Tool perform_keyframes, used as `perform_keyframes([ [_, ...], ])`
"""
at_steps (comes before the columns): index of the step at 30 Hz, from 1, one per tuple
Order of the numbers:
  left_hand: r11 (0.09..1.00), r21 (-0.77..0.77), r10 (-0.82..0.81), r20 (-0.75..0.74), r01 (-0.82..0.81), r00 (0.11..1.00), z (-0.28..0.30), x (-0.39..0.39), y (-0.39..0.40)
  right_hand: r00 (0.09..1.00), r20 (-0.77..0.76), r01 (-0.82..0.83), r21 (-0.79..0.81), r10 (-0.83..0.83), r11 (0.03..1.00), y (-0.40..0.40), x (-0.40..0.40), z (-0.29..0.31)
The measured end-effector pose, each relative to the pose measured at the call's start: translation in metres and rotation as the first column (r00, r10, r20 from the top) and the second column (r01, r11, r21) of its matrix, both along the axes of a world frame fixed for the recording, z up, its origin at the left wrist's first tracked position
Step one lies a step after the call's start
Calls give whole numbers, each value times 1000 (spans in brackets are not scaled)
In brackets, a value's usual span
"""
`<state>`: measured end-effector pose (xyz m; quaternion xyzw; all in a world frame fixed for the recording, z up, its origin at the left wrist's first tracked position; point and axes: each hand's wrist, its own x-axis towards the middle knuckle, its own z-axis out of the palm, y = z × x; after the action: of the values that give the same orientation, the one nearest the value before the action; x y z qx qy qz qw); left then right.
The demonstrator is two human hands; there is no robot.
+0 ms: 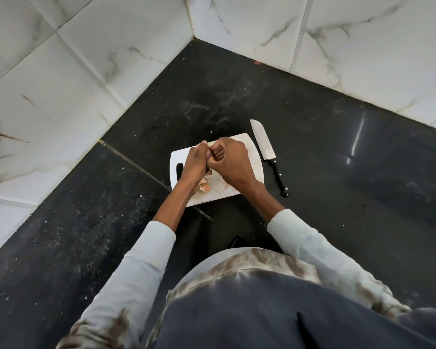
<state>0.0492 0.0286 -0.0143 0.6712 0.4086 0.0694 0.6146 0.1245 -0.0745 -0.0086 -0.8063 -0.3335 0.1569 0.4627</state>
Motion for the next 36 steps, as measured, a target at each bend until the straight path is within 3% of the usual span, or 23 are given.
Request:
perform_keyframes([
  [5,996,-50,-75,-33,73,997,-2,-2,8,999,48,4,-3,-4,1000,2,-6,-1],
  [14,986,-169,0,-35,-5,999,-9,1,2,996,66,56,25,-57,998,2,-11,-10],
  [23,959,-261,107,-34,-112,994,-5,-1,0,998,-55,32,104,-27,994,-4,-2,-16],
  [36,883,-460,123,24,-98,992,-6,-6,5,982,-186,-8,146,35,989,-12,15,-13],
])
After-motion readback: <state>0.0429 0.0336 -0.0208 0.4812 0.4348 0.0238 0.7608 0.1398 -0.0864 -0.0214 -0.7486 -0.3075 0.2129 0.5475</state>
